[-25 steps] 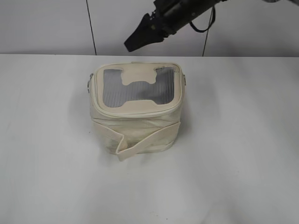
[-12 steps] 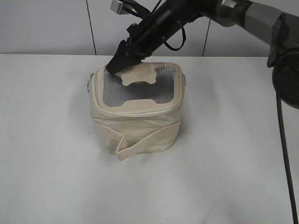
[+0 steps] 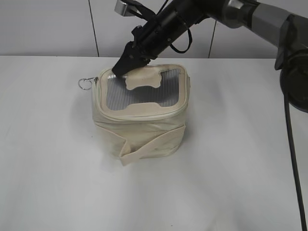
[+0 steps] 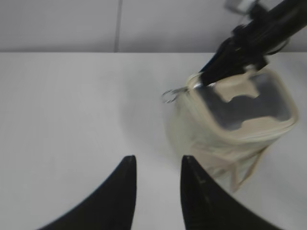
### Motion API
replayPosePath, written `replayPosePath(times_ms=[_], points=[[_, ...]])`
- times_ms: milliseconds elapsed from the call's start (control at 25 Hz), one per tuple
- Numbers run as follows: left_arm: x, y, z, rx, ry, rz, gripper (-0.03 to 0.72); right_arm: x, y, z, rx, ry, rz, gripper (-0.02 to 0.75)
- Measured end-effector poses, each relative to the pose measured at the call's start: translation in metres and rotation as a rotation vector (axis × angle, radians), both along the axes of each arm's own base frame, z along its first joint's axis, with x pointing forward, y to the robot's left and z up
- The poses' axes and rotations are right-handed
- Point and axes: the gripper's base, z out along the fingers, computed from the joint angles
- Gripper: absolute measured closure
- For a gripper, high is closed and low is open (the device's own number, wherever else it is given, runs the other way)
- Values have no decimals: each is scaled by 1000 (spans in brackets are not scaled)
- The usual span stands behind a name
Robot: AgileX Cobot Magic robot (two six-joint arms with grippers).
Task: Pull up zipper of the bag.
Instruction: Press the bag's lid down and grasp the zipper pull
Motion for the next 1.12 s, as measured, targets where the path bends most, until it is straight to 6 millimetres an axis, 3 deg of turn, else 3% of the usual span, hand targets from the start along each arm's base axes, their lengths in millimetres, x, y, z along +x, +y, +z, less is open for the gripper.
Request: replayPosePath(times_ms=[80,280,400,520,640,800,960,1120], points=[[33,-13,7,-37,34,-95,438,0,0,0,-1,0,0,666],[137,-41,-5,-23,172,-399,434,0,0,0,-1,2,-1,668],[198,-39,-29,19,190,-521,397,0,0,0,-1,3,-2,669],[243,-35,-64,133,197,-600,302,0,0,0,-1,10,-7,673],[264,-33,-96,205,240,-662,221,0,0,0,-1,13,-10,673],[273,-32,-122,282,251,-729,188,0,0,0,-2,20,-15,673],[277,-34,-125,368,184,-763,183,0,0,0,-2,22,-17,673],[280,-49,-125,512,71,-813,183,0,0,0,1,24,-18,675]])
